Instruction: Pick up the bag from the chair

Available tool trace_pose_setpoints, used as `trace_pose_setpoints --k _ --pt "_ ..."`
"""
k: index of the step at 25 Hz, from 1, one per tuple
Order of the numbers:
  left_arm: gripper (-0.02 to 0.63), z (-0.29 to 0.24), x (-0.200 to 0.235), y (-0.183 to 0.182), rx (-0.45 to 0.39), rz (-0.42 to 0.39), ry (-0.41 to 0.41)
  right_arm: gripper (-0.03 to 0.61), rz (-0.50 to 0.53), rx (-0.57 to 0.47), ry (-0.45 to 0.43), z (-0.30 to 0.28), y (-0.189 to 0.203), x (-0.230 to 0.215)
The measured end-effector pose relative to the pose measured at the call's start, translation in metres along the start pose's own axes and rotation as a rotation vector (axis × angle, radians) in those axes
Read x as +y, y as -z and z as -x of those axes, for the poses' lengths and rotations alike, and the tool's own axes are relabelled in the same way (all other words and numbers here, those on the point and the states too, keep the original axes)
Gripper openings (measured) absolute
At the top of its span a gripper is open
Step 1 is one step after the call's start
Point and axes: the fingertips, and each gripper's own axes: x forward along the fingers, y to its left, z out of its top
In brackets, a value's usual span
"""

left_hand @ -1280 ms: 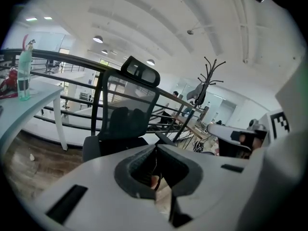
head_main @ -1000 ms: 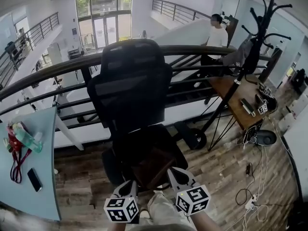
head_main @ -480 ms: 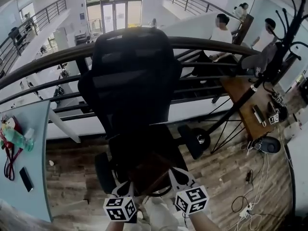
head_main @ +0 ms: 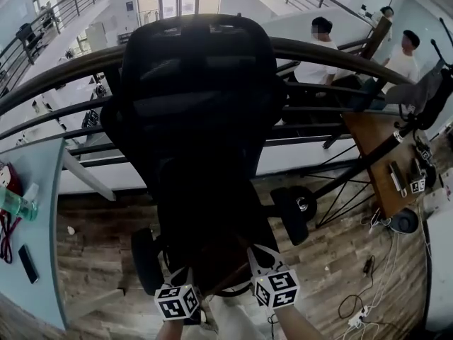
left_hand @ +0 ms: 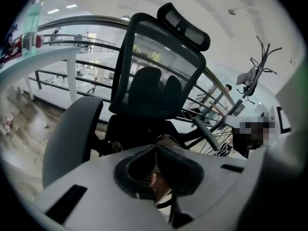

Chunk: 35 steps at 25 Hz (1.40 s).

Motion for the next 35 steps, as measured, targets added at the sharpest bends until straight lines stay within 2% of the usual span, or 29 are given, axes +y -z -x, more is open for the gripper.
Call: trace_pose_setpoints --k 4,8,12,13,14,15,16,18,22,29,35 --pt "0.006 -0.026 0.018 0.010 0.032 0.025 -0.032 0.002 0.004 0.056 -0.006 -0.031 0.024 -0.014" --pt "0.006 -0.048 0.028 0.022 0.069 0.011 -0.045 0.002 0.008 0.111 0.000 -0.057 0.050 -0.026" --pt "0.011 -0.068 0.040 0.035 0.094 -0.004 -0.099 0.002 0.000 0.173 0.005 -0.081 0.073 -0.039" --pt "0.046 -0.074 0.042 0.039 0.098 -0.003 -0.107 0.003 -0.003 0.189 0.007 -0.087 0.079 -0.043" --pt "0.168 -0.079 0.045 0.043 0.104 0.000 -0.111 0.003 -0.005 0.206 0.010 -0.093 0.085 -0.046" --pt "0.239 -0.085 0.048 0.047 0.114 0.004 -0.115 0.030 -0.004 0.224 0.015 -0.099 0.091 -0.050" --pt "0.259 -0.090 0.051 0.051 0.126 0.007 -0.123 0.092 0.000 0.243 0.021 -0.104 0.097 -0.053" --pt "0.285 -0.099 0.058 0.060 0.154 0.011 -0.141 0.135 0.020 0.284 0.034 -0.114 0.109 -0.060" --pt "0.301 -0.112 0.070 0.076 0.205 0.022 -0.179 0.176 0.040 0.353 0.025 -0.129 0.132 -0.069" --pt "0.307 -0.132 0.087 0.089 0.243 0.044 -0.213 0.196 0.092 0.454 0.010 -0.150 0.165 -0.081" --pt "0.305 -0.144 0.099 0.105 0.291 0.013 -0.254 0.206 0.132 0.556 -0.018 -0.162 0.190 -0.087"
